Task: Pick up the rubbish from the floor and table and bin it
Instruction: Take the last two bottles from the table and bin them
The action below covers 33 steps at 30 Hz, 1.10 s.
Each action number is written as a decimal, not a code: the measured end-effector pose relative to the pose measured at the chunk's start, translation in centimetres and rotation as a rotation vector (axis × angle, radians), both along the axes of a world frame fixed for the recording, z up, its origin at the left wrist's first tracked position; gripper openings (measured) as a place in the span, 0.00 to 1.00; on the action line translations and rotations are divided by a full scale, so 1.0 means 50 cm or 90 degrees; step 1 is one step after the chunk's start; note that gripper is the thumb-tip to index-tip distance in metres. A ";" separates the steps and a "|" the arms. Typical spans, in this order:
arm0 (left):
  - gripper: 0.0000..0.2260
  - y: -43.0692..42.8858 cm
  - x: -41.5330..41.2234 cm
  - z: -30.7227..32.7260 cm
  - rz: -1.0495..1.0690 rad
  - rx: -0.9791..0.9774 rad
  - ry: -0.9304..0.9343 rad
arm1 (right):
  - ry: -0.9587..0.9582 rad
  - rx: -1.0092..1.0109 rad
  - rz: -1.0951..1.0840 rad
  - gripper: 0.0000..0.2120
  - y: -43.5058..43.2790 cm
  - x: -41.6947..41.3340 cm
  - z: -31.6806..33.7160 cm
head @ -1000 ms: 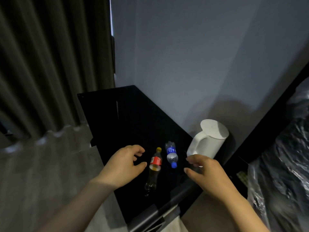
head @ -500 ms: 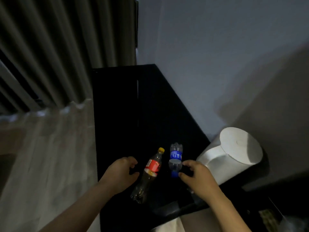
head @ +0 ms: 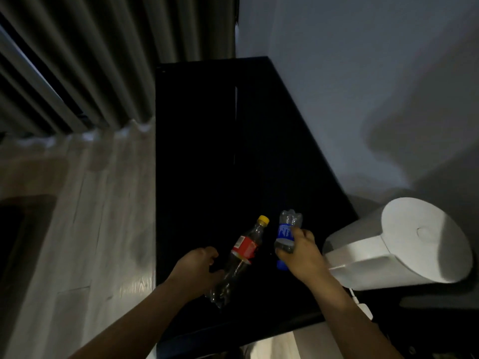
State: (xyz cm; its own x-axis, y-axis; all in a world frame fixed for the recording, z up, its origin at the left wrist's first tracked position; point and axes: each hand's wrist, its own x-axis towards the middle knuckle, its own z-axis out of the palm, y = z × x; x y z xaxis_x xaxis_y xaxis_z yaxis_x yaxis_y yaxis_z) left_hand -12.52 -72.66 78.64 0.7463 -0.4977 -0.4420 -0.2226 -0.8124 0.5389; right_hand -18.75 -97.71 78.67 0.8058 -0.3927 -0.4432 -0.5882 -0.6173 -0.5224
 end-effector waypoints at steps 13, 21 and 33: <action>0.24 -0.079 -0.004 -0.090 0.010 0.051 0.043 | -0.041 -0.014 -0.089 0.40 0.000 0.036 -0.083; 0.18 -0.016 0.011 -0.115 0.110 0.050 0.093 | -0.041 0.083 -0.078 0.41 0.039 -0.032 -0.095; 0.30 0.002 0.040 -0.096 0.206 0.022 0.098 | 0.011 0.062 -0.113 0.49 0.069 -0.009 -0.115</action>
